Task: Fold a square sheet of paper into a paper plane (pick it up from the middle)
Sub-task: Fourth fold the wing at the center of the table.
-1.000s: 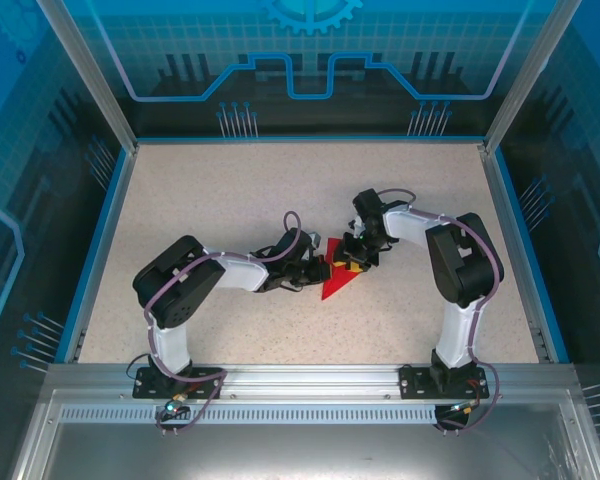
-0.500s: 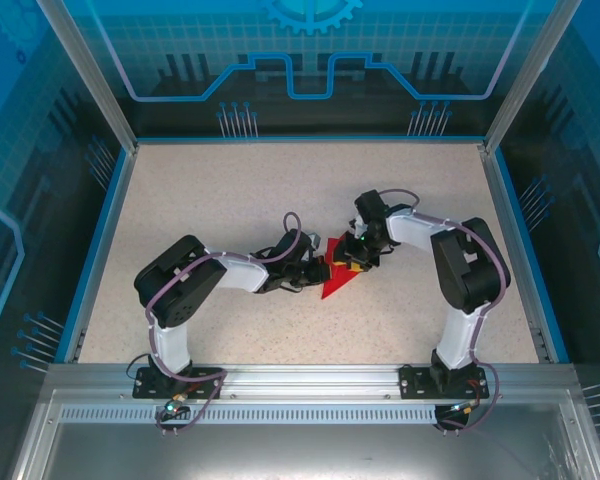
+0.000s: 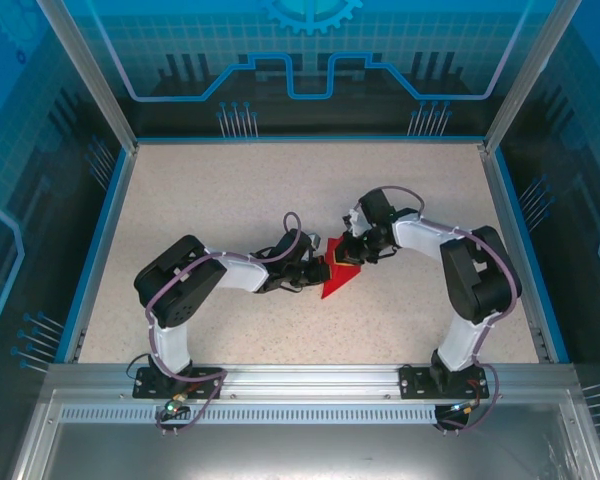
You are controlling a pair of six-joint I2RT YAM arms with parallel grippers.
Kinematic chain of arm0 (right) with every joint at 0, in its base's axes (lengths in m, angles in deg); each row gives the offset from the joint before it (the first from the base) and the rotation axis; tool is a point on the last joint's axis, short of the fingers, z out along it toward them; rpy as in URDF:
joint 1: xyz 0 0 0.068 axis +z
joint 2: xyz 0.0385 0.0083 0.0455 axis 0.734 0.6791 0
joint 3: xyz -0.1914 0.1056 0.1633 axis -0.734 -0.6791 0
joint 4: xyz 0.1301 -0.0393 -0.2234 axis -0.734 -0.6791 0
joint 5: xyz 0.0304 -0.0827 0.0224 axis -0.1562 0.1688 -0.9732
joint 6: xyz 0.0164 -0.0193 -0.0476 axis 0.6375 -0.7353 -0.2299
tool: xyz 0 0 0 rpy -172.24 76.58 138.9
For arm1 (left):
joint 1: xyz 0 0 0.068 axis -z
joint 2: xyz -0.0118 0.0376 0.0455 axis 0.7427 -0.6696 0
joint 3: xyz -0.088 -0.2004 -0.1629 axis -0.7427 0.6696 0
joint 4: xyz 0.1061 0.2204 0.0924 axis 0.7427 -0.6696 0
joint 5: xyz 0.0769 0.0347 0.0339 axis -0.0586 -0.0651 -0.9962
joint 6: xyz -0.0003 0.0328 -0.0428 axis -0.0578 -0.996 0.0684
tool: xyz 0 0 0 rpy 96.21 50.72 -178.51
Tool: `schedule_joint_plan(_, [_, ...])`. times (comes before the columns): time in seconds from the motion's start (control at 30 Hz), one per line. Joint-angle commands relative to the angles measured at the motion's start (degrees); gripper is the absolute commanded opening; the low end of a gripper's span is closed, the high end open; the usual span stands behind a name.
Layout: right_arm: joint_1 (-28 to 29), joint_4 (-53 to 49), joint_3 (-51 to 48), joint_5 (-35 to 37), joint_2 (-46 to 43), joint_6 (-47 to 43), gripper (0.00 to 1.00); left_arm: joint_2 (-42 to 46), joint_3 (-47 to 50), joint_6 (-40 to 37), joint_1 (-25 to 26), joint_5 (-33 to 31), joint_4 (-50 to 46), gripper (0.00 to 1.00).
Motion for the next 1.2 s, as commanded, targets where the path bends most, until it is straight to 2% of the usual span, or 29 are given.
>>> schedule_joint_plan(0.0, [0.4,0.5,0.6,-2.7,2.7,-3.8,0.02,-1.8,1.1,-0.8,-0.3,-1.6,-9.3,0.00])
schedule_joint_plan(0.33, [-0.2,-0.7,1.9,1.4,7.5,-6.4,0.02,-1.8,0.0,-0.8,-0.2,-2.0,-13.0,0.00])
schedule_joint_plan(0.53, [-3.3,0.7,1.8,4.8,6.8,-4.7,0.02,-2.4,-0.9,-1.6,-0.3,-2.1,-17.6,0.00])
schedule_joint_plan(0.8, [-6.8,2.0,1.4,8.5,3.4,-1.1,0.02,-2.4,-1.0,-2.8,-0.3,-2.0,-19.1,0.00])
schedule_joint_plan(1.0, [-4.6,9.3,-3.2,3.3,-4.2,-0.7,0.02,-2.4,-1.6,-3.2,-0.3,-2.2,-19.6,0.00])
schedule_joint_plan(1.17, [-0.9,10.2,-2.9,0.6,-1.6,-1.9,0.02,-2.5,-2.0,-3.3,-0.3,-2.2,-19.8,0.00])
